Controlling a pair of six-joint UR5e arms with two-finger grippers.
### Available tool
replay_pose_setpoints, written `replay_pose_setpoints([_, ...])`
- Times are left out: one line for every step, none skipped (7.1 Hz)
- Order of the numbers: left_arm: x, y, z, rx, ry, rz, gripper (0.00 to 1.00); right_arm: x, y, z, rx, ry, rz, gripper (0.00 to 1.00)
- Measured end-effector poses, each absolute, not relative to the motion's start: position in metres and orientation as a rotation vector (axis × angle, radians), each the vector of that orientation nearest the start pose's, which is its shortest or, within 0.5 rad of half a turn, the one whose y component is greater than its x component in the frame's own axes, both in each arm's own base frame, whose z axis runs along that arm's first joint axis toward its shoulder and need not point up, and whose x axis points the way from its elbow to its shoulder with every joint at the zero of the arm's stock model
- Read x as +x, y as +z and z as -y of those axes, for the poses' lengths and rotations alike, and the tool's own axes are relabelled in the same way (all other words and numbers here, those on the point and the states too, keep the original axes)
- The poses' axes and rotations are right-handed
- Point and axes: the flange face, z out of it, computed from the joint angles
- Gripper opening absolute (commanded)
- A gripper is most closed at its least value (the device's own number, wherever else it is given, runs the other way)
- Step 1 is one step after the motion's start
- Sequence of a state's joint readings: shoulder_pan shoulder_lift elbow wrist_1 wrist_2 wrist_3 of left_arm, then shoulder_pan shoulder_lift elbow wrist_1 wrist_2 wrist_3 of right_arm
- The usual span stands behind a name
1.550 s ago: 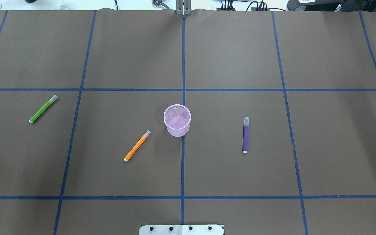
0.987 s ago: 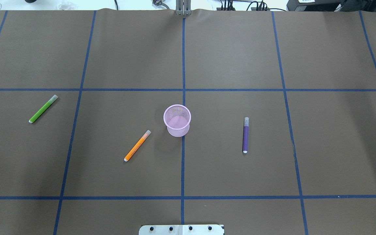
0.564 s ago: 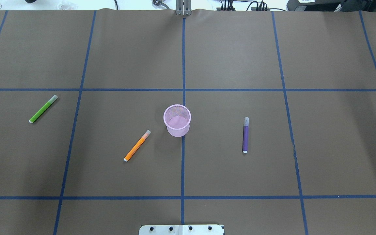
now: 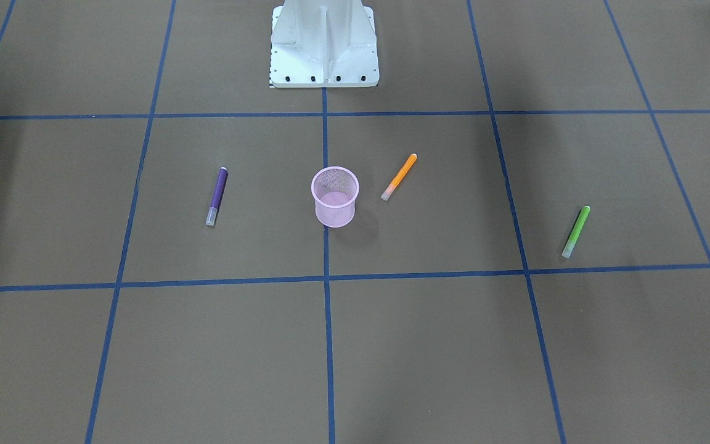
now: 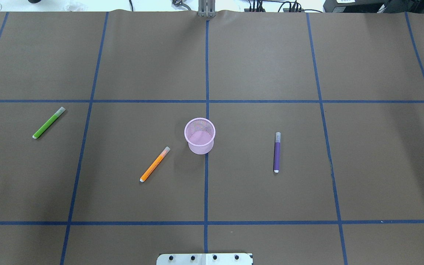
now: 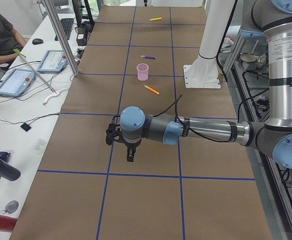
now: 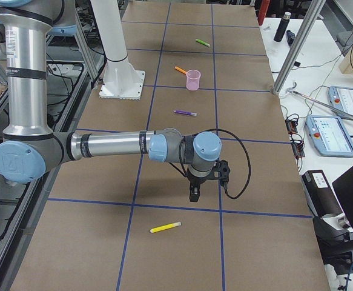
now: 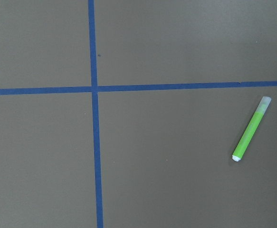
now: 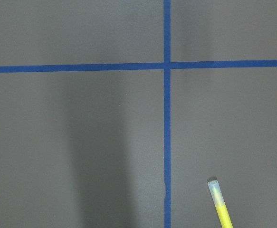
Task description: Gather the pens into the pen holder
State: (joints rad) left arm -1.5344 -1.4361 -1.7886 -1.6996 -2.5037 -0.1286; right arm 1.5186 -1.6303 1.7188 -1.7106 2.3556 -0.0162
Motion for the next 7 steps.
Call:
replay_pose_setpoints([-0.037,0.588,0.446,0.118,0.014,-0.943,1.00,0.038,0.643,0.458,-0.034,-0.125,0.737,0.99])
replay_pose_setpoints([-0.037,0.588,0.446,0.119,0.014,-0.943,1.00,0.037,0.669,0.451,0.003,-0.217,0.711,1.00])
replay_pose_setpoints([-0.037,0.587,0.446,0.120,0.015,-0.943,1.00,0.035,0.695,0.447,0.030,-0.273,0.702,1.00])
replay_pose_setpoints([-0.036,0.587,0.447,0.121,0.017,-0.943,1.00,0.029,0.715,0.444,0.040,-0.306,0.702,1.00])
replay_pose_setpoints([-0.035,0.586,0.448,0.122,0.020,-0.943,1.00,0.020,0.728,0.441,0.031,-0.331,0.702,1.00])
replay_pose_setpoints([-0.034,0.585,0.449,0.122,0.021,-0.943,1.00,0.009,0.738,0.435,0.016,-0.357,0.699,1.00])
replay_pose_setpoints([-0.034,0.584,0.450,0.123,0.022,-0.944,1.00,-0.001,0.752,0.426,0.011,-0.385,0.696,0.99])
